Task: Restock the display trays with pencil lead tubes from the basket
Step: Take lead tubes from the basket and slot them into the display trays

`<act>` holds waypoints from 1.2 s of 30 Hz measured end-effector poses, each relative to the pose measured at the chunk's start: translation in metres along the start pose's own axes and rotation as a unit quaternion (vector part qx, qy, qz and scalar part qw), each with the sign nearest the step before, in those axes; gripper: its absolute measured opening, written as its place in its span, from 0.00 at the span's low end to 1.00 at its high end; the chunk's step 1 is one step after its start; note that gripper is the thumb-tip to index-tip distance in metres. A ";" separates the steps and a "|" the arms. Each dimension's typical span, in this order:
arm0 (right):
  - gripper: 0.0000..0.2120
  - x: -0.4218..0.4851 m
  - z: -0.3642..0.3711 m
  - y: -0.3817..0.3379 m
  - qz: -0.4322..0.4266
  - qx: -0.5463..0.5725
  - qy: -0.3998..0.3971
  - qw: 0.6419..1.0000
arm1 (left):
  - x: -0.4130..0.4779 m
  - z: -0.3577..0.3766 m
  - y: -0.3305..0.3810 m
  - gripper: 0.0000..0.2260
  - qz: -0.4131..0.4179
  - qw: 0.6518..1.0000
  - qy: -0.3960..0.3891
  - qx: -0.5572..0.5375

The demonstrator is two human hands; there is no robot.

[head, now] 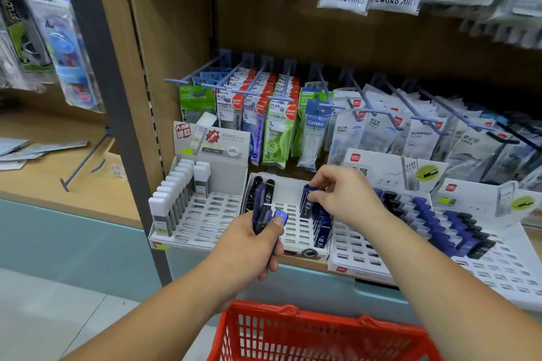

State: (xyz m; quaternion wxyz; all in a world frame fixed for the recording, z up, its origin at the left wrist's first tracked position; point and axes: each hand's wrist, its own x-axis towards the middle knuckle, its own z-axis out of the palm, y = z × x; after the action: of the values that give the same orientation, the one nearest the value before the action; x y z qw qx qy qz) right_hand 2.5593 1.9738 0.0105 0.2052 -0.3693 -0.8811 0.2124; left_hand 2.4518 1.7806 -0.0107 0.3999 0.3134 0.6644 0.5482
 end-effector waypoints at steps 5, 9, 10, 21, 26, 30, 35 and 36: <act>0.11 0.000 0.003 0.003 0.013 -0.009 -0.024 1.000 | 0.001 -0.001 -0.003 0.12 -0.006 1.000 0.001 -0.003; 0.04 0.000 0.005 -0.002 -0.020 -0.058 -0.056 0.997 | 0.002 -0.003 -0.004 0.12 -0.012 1.000 -0.007 -0.015; 0.06 0.000 0.003 -0.005 -0.032 -0.066 -0.053 0.996 | 0.002 -0.004 -0.004 0.13 -0.014 1.000 -0.014 -0.022; 0.03 -0.014 -0.025 -0.039 -0.012 0.234 -0.223 0.946 | 0.007 0.003 -0.001 0.14 0.004 0.986 -0.059 -0.156; 0.07 -0.013 -0.036 -0.029 0.045 0.292 -0.184 0.937 | 0.008 0.000 -0.005 0.13 -0.005 0.987 -0.049 -0.153; 0.09 -0.014 -0.035 -0.033 0.055 0.365 -0.190 0.910 | 0.005 0.003 -0.003 0.11 0.005 0.986 -0.079 -0.146; 0.06 -0.016 -0.020 -0.049 0.031 0.402 -0.165 0.900 | -0.001 0.008 0.003 0.12 0.009 0.978 -0.118 -0.170; 0.06 -0.016 -0.019 -0.051 0.027 0.402 -0.163 0.900 | -0.001 0.008 0.004 0.13 0.005 0.978 -0.119 -0.171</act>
State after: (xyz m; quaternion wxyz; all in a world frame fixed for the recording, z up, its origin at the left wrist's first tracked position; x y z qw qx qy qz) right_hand 2.5509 1.9336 0.0499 0.1843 -0.2391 -0.7315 0.6114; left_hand 2.4598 1.7843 -0.0068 0.5206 0.3067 0.5071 0.6146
